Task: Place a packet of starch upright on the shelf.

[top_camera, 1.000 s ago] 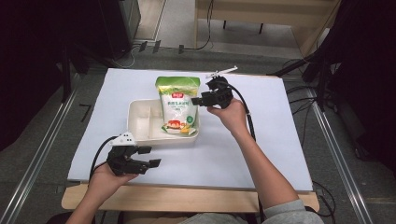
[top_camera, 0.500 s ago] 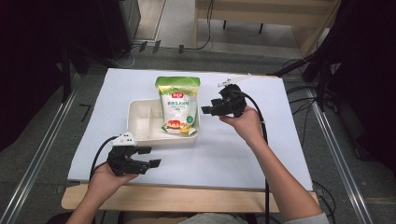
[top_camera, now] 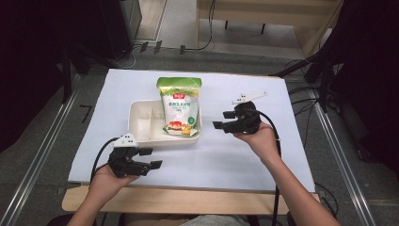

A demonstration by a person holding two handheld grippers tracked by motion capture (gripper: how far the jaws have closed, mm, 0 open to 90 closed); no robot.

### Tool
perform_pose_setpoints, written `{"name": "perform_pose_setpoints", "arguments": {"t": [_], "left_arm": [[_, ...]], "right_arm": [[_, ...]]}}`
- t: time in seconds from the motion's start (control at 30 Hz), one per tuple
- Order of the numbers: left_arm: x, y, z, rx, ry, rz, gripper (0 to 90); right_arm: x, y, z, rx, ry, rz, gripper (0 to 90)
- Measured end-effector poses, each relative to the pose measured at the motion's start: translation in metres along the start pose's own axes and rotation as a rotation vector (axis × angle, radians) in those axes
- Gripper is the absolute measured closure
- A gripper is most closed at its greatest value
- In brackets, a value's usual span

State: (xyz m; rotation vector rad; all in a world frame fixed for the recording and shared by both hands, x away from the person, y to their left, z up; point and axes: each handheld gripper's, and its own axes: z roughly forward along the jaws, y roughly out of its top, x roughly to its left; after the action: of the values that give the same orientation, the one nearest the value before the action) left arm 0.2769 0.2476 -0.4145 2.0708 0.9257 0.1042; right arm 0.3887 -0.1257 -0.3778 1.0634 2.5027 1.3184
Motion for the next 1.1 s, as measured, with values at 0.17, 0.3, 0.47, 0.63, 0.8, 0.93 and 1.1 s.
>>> {"name": "perform_pose_setpoints", "arguments": {"t": [0.17,0.3,0.47,0.63,0.8,0.93,1.1], "left_arm": [[0.000,0.000,0.001,-0.003,-0.003,-0.001,33.8],[0.000,0.001,0.002,-0.005,-0.006,0.000,33.8],[0.000,0.003,0.004,-0.006,-0.007,0.001,33.8],[0.000,0.005,0.005,-0.004,-0.012,0.008,33.8],[-0.002,0.007,0.006,0.009,-0.013,0.026,33.8],[-0.002,0.008,0.008,0.016,-0.019,0.026,33.8],[-0.003,0.009,0.011,0.027,-0.026,0.029,33.8]], "right_arm": [[0.004,-0.016,-0.007,-0.021,-0.005,-0.003,36.9],[0.007,-0.028,-0.011,-0.016,0.000,-0.008,36.0],[0.009,-0.046,-0.013,-0.027,0.019,0.001,34.8],[0.008,-0.060,-0.012,-0.062,0.004,-0.029,32.3],[0.005,-0.071,-0.009,-0.064,0.002,-0.005,32.1],[0.003,-0.076,-0.001,-0.035,-0.009,0.000,32.2],[0.002,-0.080,0.006,-0.004,0.001,0.011,32.1]]}}
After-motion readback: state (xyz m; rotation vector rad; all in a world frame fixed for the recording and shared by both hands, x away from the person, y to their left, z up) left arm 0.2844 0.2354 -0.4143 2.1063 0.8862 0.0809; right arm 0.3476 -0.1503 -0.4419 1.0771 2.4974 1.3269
